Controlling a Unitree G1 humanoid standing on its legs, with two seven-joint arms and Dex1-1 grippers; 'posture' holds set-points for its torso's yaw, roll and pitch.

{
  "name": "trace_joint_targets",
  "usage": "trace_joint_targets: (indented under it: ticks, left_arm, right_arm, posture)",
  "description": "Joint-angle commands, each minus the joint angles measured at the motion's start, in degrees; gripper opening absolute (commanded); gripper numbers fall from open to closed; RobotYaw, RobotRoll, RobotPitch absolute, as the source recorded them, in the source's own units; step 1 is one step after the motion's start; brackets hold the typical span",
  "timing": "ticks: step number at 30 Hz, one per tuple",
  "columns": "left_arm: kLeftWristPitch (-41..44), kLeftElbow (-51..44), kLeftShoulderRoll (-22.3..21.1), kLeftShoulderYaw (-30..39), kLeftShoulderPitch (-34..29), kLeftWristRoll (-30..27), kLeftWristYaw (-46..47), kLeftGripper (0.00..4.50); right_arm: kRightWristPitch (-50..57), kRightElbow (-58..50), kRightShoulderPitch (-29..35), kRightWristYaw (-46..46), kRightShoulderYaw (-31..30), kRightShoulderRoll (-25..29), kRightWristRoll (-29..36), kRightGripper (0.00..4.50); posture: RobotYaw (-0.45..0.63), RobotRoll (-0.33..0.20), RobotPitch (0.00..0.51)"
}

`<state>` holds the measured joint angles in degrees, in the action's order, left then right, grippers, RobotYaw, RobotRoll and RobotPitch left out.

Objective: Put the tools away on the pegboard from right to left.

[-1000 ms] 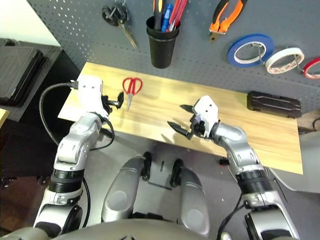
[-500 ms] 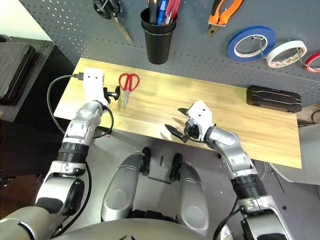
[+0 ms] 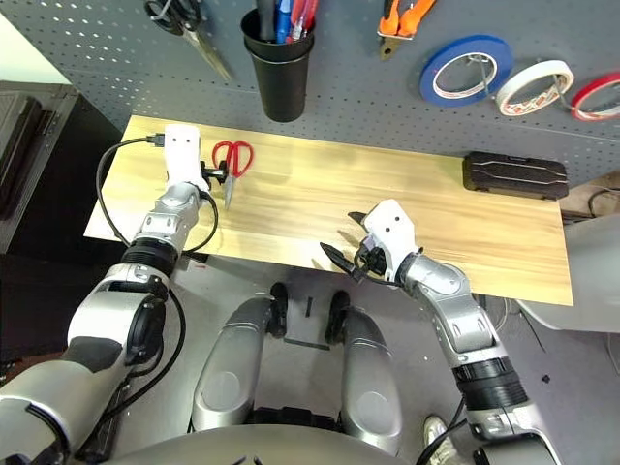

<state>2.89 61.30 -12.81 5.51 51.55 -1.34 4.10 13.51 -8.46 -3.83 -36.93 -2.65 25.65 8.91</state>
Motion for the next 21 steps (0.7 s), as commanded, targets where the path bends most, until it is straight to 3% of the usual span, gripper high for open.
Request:
trace_joint_targets:
  ticks: [1, 11, 14, 21]
  left_arm:
    - [-1.95, 4.92, -0.71, 0.77, 0.71, 0.61, 0.92, 4.48]
    - [-0.87, 11.05, -1.07, 2.09, 1.60, 0.43, 4.30, 4.48]
    - [-0.42, 11.82, -1.19, 2.38, 1.16, 0.56, 5.47, 3.59]
    - [1.01, 11.63, -0.35, 2.22, 0.13, 0.93, 5.25, 0.63]
  right_arm:
    - [2.27, -3.42, 2.71, 0.34, 2.20, 1.64, 1.16, 4.50]
    - [6.26, -9.69, 3.85, 2.31, 4.62, 3.22, 2.61, 4.50]
    - [6.82, -10.32, 3.56, 2.55, 4.93, 3.55, 2.88, 4.50]
    - [6.46, -9.22, 2.64, 2.21, 5.00, 3.96, 3.03, 4.50]
  posture:
    - [0.00, 0.000, 0.412]
    - [-0.05, 0.000, 0.393]
    - [-0.05, 0.000, 0.390]
    - [-0.03, 0.000, 0.386]
